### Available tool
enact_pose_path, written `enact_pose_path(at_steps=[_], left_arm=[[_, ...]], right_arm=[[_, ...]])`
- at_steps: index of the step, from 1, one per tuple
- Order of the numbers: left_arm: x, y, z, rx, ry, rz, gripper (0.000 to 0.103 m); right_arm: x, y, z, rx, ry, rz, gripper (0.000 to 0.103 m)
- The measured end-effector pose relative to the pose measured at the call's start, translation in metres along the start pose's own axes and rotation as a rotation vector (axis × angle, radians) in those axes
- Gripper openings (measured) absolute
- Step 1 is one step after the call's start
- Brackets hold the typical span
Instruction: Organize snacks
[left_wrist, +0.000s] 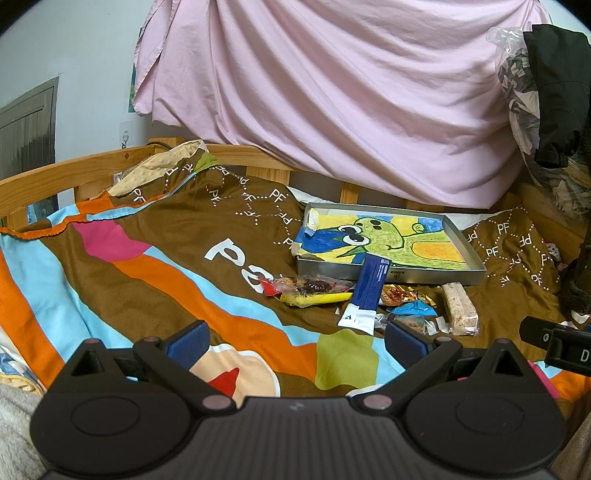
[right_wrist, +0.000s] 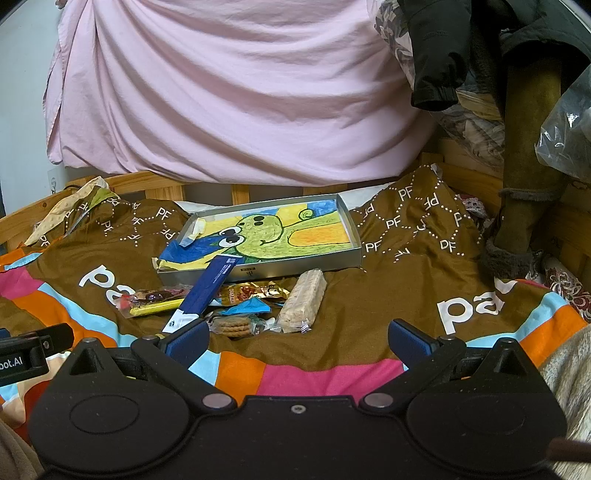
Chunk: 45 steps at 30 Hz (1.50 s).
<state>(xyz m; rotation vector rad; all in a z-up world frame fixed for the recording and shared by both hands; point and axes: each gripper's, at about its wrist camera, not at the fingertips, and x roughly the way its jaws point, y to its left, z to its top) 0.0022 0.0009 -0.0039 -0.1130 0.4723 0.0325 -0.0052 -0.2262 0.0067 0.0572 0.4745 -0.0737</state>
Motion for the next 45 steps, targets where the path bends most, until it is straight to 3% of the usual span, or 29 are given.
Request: enact_pose_path(at_steps=[34,39,45], left_arm=[[0.003,0.002,-0.004,-0.016,0.019,0.006,0.103],[0.009,0.002,0.003,-0.020,0.047,0.005,0.103],[0.022,0.004,0.014,-0.027,0.073,0.012,0.103]], right_arm=[[-0.004,-0.001,0.003,-0.008,-0.015,0.007,0.102],[-0.007,0.001,0.009,0.000,-0.064,0.037,0.102],[0.008,0.000,0.032,-0.013,-0.055,0.096,0.102]])
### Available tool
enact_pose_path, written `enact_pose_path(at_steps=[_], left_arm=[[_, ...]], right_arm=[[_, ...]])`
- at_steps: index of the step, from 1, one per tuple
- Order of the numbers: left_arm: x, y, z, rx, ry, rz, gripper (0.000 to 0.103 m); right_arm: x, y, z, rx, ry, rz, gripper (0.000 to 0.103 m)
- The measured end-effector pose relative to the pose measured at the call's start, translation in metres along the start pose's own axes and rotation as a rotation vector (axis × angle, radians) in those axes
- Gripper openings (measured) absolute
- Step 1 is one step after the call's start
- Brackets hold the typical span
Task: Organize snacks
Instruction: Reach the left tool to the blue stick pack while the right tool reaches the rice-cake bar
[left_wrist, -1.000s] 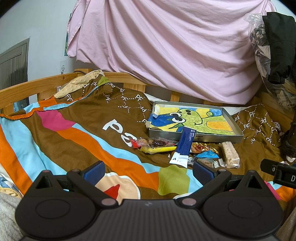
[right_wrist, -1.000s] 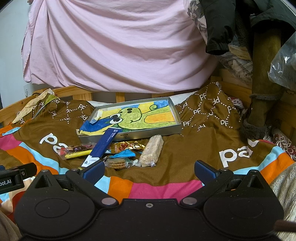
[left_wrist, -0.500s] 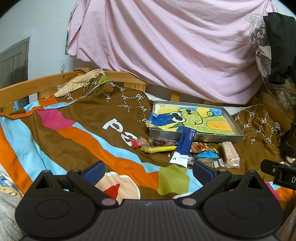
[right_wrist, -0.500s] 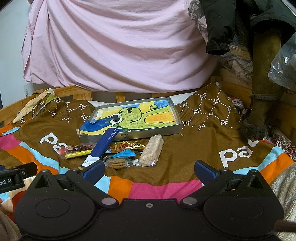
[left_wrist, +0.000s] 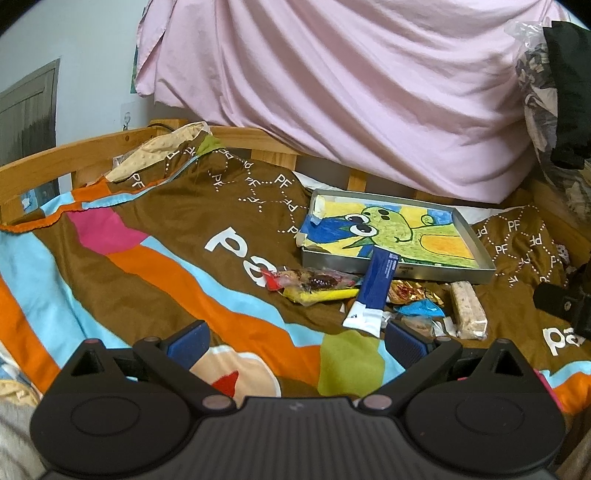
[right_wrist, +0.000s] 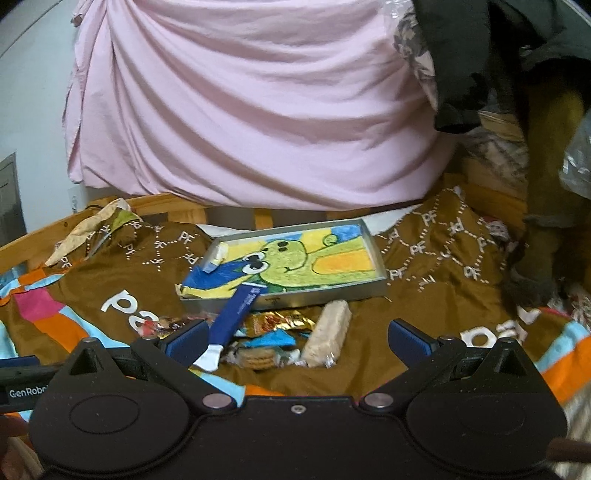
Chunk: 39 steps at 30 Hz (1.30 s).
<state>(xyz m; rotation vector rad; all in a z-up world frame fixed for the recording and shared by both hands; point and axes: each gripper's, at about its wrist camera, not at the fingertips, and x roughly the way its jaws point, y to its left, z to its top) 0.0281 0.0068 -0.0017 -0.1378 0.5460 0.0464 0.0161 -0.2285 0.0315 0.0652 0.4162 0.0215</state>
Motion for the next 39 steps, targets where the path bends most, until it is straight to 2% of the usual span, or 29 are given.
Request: enact_pose_path(at_steps=[5,10,14,27,37,39], left_arm=[[0.016,-0.004,0.015,0.022,0.016,0.014,0.103],[0.039,-0.007,0.031,0.031,0.037,0.020,0.103],[0.061,-0.013,0.039,0.065,0.046,0.020,0.103],[0.125,-0.044,0.043,0.190,0.069,-0.089,0.103],[0.172,-0.075,0.039,0.307,0.074,-0.199,0.101],[0.179,-0.078,0.039,0.319,0.083,-0.214,0.099]], right_arm=[[0.023,-0.004,0.019,-0.035,0.024,0.041,0.102],[0.045,-0.001,0.034,-0.156,0.003,0.069,0.102],[0.064,-0.005,0.039,-0.188,0.017,0.078,0.102],[0.128,-0.018,0.027,-0.226,0.167,0.041,0.102],[0.185,-0.037,0.019,-0.125,0.334,0.030,0.102],[0.195,-0.040,0.016,-0.099,0.370,0.032,0.098]])
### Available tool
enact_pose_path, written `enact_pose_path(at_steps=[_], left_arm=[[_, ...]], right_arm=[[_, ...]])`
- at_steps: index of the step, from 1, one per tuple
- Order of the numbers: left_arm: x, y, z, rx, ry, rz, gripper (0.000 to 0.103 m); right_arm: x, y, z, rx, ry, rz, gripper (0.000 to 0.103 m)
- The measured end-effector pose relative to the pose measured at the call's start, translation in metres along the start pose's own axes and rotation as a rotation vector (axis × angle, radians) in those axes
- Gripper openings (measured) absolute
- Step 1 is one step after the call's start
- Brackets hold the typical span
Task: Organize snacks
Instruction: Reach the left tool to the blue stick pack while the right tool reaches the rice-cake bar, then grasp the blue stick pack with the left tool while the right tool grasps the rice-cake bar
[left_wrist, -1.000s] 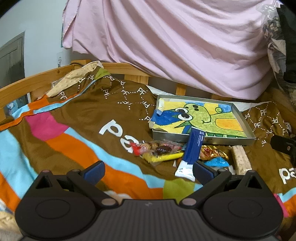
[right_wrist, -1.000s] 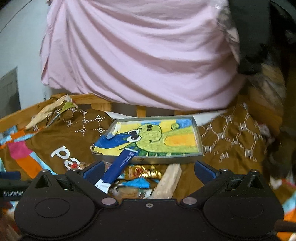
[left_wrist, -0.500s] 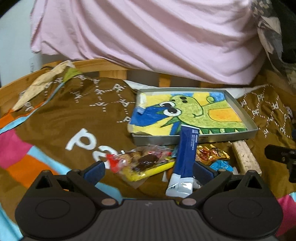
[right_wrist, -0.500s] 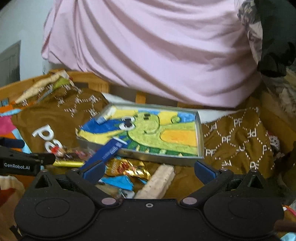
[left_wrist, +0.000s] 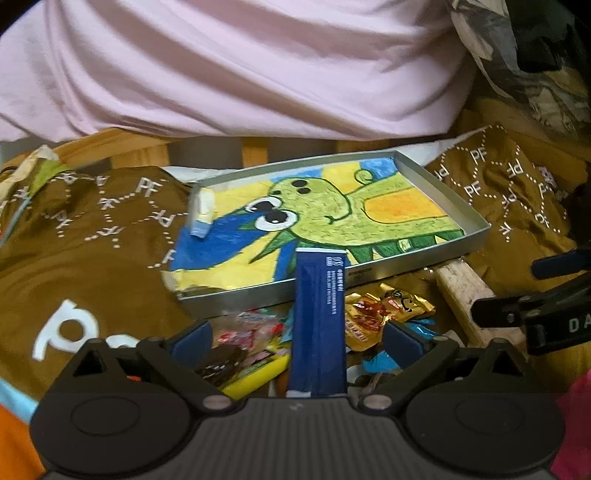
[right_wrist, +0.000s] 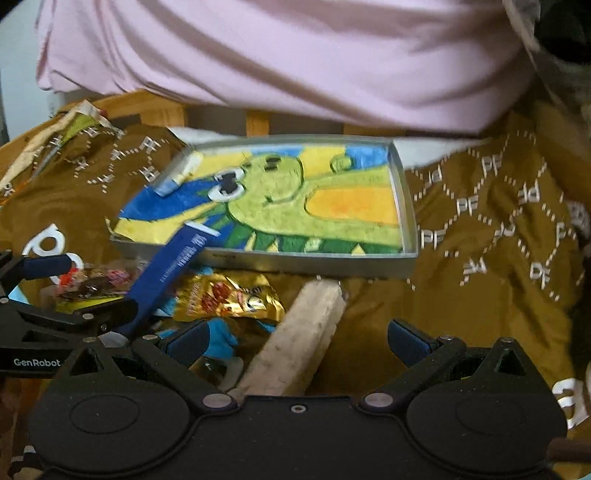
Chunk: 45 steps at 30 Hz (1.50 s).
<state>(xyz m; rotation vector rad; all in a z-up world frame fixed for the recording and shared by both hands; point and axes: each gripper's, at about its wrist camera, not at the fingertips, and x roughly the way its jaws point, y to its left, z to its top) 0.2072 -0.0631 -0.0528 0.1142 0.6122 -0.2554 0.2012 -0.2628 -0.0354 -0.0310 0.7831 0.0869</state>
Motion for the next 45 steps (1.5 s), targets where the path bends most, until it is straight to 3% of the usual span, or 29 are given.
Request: enact_pose_path(at_steps=[11,16,21,24,28,45], left_arm=[[0.027,0.002,0.000,0.017,0.044,-0.098,0.074],[0.039,-0.003,0.002,0.028,0.072,-0.130,0.070],[0.049,-0.003,0.004,0.028,0.094,-0.109,0.068],[0.054,-0.001,0.006,0.018,0.120,-0.085,0.058],[0.053,0.001,0.006,0.021,0.130,-0.059,0.039],[0.004,-0.015,0.010,0.022,0.081,-0.074,0.034]], right_arm=[[0.030,-0.009,-0.001,0.105,0.089,0.026,0.083],[0.036,-0.009,0.000,0.111,0.091,0.020,0.079],[0.042,-0.005,-0.002,0.086,0.092,0.002,0.068],[0.043,-0.003,-0.003,0.072,0.096,-0.002,0.055],[0.041,0.001,-0.004,0.060,0.097,0.001,0.053],[0.013,0.009,-0.009,0.074,0.051,0.060,0.049]])
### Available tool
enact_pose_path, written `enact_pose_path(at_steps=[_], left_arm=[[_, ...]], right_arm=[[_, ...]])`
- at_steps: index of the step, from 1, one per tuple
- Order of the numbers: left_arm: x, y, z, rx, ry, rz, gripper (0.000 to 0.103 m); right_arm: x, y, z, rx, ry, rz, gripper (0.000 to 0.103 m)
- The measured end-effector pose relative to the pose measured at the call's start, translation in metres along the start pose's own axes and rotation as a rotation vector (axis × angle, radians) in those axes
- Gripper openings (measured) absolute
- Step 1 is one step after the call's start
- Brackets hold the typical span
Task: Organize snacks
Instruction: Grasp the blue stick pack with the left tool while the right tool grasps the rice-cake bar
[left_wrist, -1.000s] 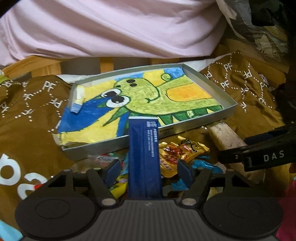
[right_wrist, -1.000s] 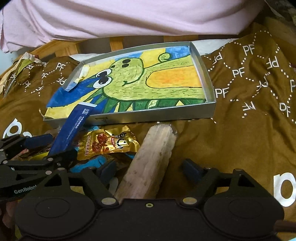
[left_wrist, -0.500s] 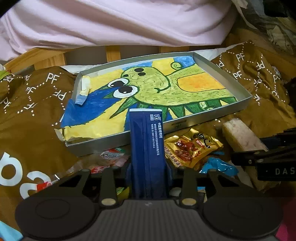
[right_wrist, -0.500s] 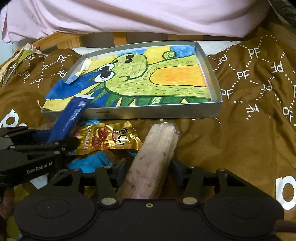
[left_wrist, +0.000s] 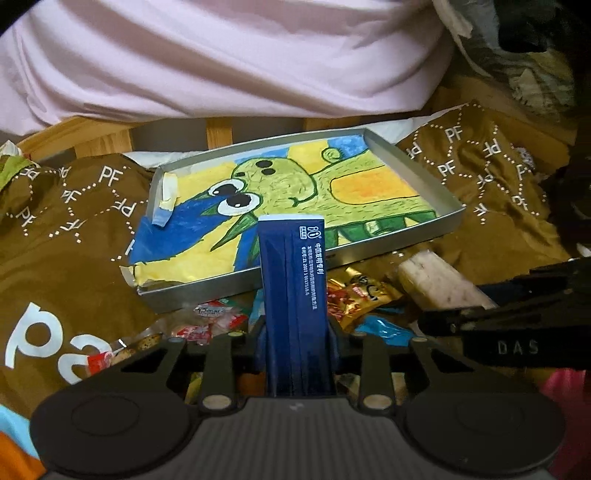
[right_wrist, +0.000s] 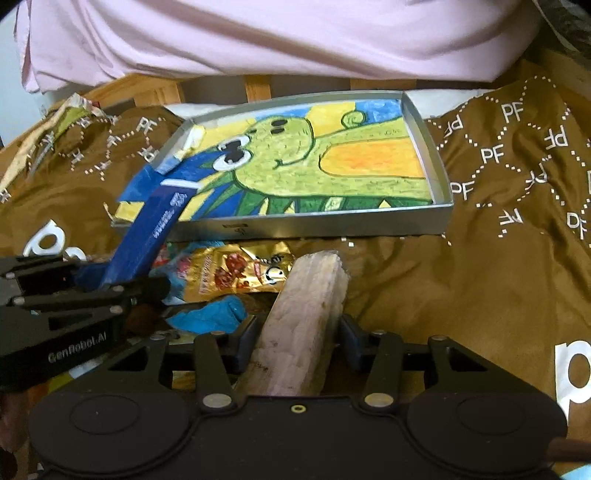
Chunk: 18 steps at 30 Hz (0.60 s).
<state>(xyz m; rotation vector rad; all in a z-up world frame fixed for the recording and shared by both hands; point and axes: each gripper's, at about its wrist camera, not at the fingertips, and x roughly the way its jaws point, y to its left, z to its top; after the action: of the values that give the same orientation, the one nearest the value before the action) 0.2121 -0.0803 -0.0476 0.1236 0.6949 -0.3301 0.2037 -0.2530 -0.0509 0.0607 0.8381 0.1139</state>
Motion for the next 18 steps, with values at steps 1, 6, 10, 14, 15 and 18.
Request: enact_pose_path(at_steps=[1,6,10,14,15,18], left_arm=[[-0.004,-0.001,0.000,-0.003,-0.005,-0.001,0.034],[-0.018,-0.003,-0.002,-0.039,-0.013,-0.010,0.034],[-0.029,-0.005,-0.005,-0.063,-0.020,-0.013,0.034],[-0.038,-0.005,-0.007,-0.088,-0.033,-0.014,0.034],[-0.040,-0.005,-0.008,-0.095,-0.036,-0.015,0.034],[-0.045,-0.006,-0.009,-0.106,-0.044,-0.014,0.034]], right_arm=[[-0.004,0.000,0.000,0.003,-0.013,0.004,0.049],[-0.026,0.000,0.000,0.014,-0.062,0.015,0.049],[-0.039,-0.005,-0.002,0.041,-0.091,0.021,0.049],[-0.052,-0.010,-0.003,0.079,-0.120,0.035,0.049],[-0.054,-0.012,-0.003,0.086,-0.124,0.041,0.049],[-0.058,-0.013,-0.002,0.094,-0.139,0.057,0.049]])
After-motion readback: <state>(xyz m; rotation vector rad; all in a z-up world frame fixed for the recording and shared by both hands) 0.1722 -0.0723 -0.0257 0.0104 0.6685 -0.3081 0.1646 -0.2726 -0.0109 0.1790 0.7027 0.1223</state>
